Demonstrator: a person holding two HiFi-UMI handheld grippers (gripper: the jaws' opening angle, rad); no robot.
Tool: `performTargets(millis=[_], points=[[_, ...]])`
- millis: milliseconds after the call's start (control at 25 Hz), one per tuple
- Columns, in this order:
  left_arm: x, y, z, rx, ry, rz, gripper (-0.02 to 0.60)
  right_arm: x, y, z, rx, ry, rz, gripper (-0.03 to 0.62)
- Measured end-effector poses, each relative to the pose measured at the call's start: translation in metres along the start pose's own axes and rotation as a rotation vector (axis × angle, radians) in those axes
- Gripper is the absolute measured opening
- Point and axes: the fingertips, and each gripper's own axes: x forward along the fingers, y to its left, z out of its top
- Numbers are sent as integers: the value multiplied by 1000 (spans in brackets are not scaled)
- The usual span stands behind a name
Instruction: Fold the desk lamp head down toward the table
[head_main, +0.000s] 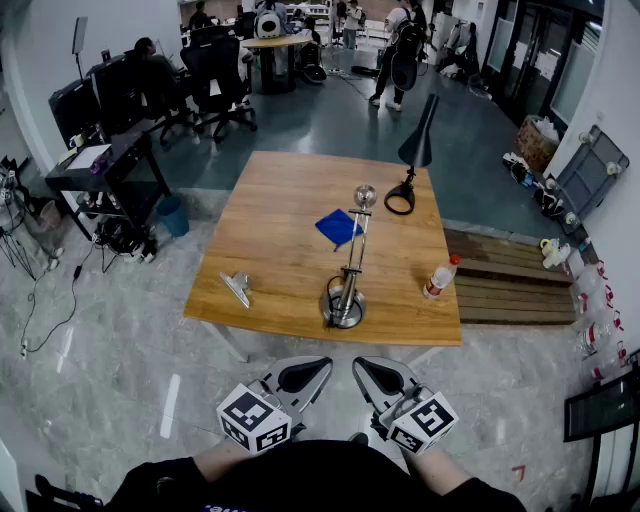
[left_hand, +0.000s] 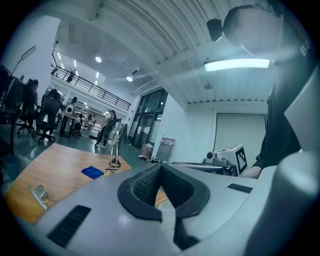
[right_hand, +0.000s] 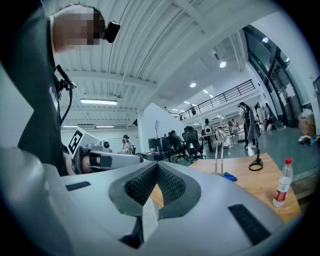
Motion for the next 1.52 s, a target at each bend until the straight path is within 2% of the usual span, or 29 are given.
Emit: performTargets(millis=[440, 800, 1000, 1320, 1520], points=[[8, 2, -3, -4, 7, -2, 8, 0, -6, -2, 8, 4, 7, 5], [30, -3, -6, 9, 21, 22, 8, -8, -19, 2, 29, 14, 70, 6], [50, -8, -11, 39, 16, 58, 8, -23, -36, 6, 19, 8, 110, 5], [88, 3, -22, 64, -4, 163, 8, -44, -74, 6, 12, 0, 163, 6], [102, 16, -25, 57, -1, 180, 8, -40, -88, 8, 26, -1, 180, 5]])
